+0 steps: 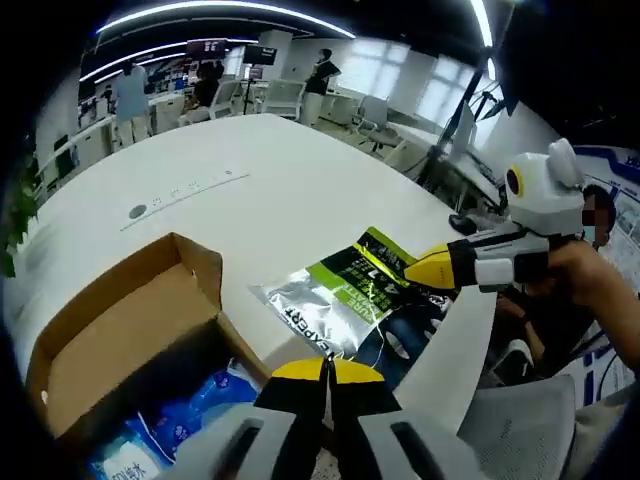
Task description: Operate the shoe box by opening the lid, removing the specified soft item, and placing it in the target area until the item is outside and the box remains undamaged.
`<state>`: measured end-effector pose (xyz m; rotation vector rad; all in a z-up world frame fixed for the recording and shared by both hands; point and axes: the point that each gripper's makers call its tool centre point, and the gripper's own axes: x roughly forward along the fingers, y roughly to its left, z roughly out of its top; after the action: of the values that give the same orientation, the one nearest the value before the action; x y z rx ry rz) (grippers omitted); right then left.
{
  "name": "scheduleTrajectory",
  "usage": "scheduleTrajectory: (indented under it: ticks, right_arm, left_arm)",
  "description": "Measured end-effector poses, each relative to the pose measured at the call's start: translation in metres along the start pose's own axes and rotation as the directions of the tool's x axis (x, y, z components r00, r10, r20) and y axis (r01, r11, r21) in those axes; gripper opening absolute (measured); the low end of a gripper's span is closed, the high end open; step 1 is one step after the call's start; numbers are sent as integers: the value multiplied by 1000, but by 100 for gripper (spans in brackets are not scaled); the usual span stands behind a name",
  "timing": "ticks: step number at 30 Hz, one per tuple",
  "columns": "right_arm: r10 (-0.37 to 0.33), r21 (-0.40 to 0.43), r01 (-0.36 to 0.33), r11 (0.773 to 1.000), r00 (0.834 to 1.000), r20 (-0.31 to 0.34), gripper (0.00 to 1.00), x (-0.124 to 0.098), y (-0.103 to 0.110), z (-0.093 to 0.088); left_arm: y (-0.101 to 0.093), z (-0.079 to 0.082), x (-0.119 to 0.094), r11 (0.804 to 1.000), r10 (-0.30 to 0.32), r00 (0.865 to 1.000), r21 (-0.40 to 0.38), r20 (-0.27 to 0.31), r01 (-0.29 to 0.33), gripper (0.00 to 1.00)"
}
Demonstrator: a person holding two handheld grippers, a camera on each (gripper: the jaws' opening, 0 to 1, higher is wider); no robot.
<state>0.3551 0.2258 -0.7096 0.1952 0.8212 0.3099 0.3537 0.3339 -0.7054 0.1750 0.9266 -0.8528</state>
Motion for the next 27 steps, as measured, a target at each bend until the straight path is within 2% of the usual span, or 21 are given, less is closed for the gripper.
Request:
scheduleTrajectory:
  ticks: [1,6,10,13,16,19,22,25,26,27]
  right_arm:
    - [-1,-3,1,1000,1000,-3,0,2,-2,-1]
    - [-13,-22,12,1000,1000,-25,0,16,-12,-6]
    - [-11,-28,10,1000,999,-40,0,26,-18,-9]
    - [-12,-43,10,999,999,-44,0,32,-20,-10]
    - [-15,-61,12,998,999,-45,0,38,-22,-10]
    - [-10,-68,7,998,999,-46,0,44,-22,-10]
    - [-9,-78,6,997,999,-43,0,50,-23,-10]
    - [-16,-70,13,997,999,-44,0,53,-26,-10]
    - [-17,-65,15,998,999,-43,0,55,-27,-10]
    - [-21,-59,18,998,999,-42,0,56,-29,-10]
  left_arm:
    - [0,-1,4,999,4,1000,34,-26,-3,0]
    - [2,2,19,996,20,993,91,-116,-10,0]
    - [3,-5,30,991,40,976,134,-212,-12,0]
    - [3,-9,36,985,55,965,171,-256,-11,0]
    - [3,-12,42,978,71,955,207,-287,-11,0]
    - [5,-21,46,969,85,939,248,-333,0,1]
    - [7,-27,52,966,82,931,257,-357,14,1]
    - [8,-24,52,965,86,923,263,-375,17,1]
    - [11,-21,53,958,101,923,287,-371,11,1]
    - [15,-17,54,937,131,925,350,-356,2,1]
